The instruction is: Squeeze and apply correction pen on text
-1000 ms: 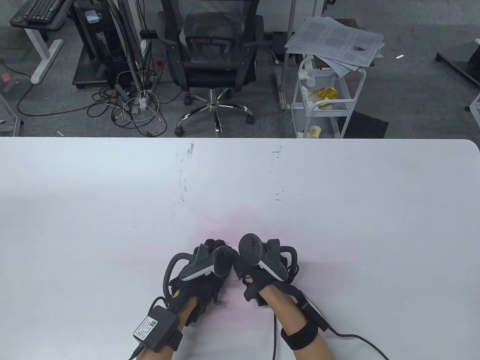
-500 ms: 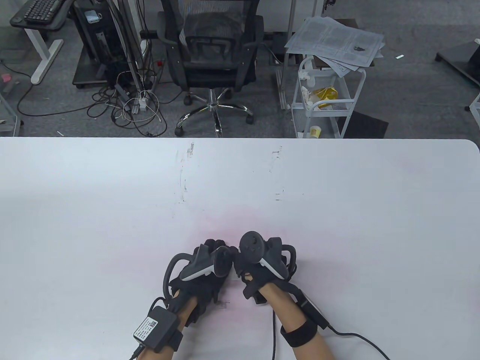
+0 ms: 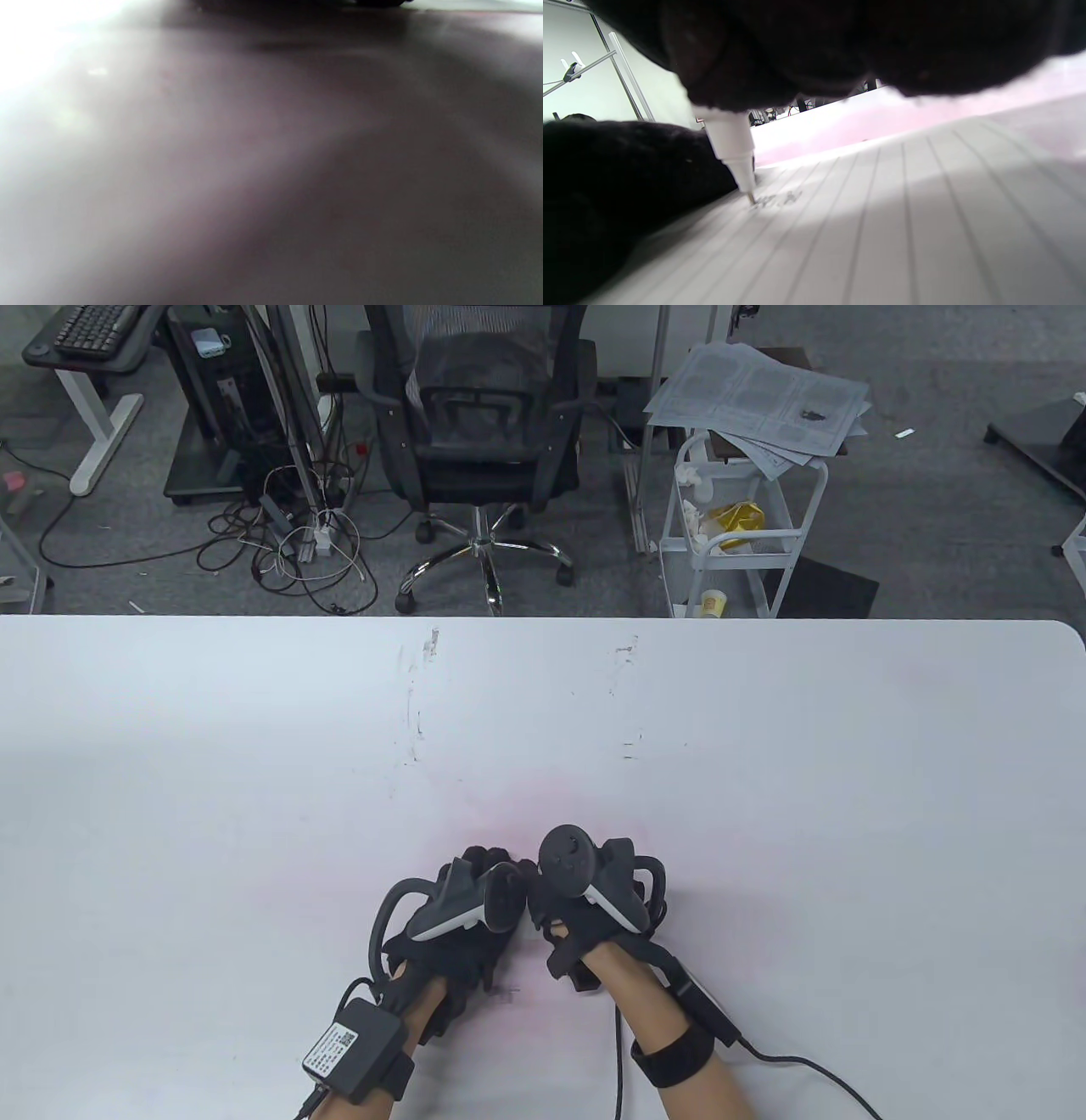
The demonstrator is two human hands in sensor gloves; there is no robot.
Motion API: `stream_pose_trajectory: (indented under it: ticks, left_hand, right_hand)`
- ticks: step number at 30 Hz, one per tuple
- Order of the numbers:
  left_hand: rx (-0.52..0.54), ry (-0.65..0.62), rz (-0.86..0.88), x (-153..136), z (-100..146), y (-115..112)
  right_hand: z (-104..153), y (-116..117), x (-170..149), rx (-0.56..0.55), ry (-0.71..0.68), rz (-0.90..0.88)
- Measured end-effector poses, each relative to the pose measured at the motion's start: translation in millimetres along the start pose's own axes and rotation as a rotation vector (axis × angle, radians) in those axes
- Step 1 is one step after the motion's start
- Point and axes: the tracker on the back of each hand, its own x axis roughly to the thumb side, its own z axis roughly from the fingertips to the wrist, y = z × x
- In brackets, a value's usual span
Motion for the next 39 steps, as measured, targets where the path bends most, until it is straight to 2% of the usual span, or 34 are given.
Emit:
stream_pose_trajectory:
  ticks: [3,8,12,16,20,25,28,33,37,39]
  left_hand:
    - [0.000,0.000,0.000,0.0,0.0,0.0]
    - [0.000,0.000,0.000,0.0,0.0,0.0]
    - [0.000,0.000,0.000,0.0,0.0,0.0]
    - [-0.002,0.000,-0.001,0.1,0.1,0.0]
    - [-0.002,0.000,-0.003,0.0,0.1,0.0]
    - [-0.003,0.000,-0.002,0.0,0.2,-0.3]
    - [-0.003,0.000,-0.003,0.2,0.3,-0.5]
    - [-0.003,0.000,-0.002,0.2,0.3,-0.7]
    - [-0.003,0.001,-0.004,0.3,0.3,-0.9]
    - [-0.003,0.001,-0.004,0.4,0.3,-0.9]
  right_hand:
    - [0.8,0.1,-0.3,-0.049,0.004,0.009]
    - [-0.3,0.5,0.3,0.021,-0.011,-0.006]
    - [-0.4,0.5,-1.3,-0.032,0.001,-0.005]
    - [-1.7,-0.4,-2.1,0.034,-0.005,-0.014]
    - [-0.3,0.1,-3.5,-0.037,0.007,-0.010]
    - [-1.7,-0.6,-2.8,0.029,-0.001,-0.012]
    - [-0.4,-0.3,-4.0,-0.044,0.007,-0.004]
    - [-1.8,-1.3,-4.1,0.044,-0.002,-0.016]
    - [0.1,-0.9,-6.7,-0.053,0.013,-0.008]
    - [-0.1,-1.3,-7.1,-0.025,0.013,-0.013]
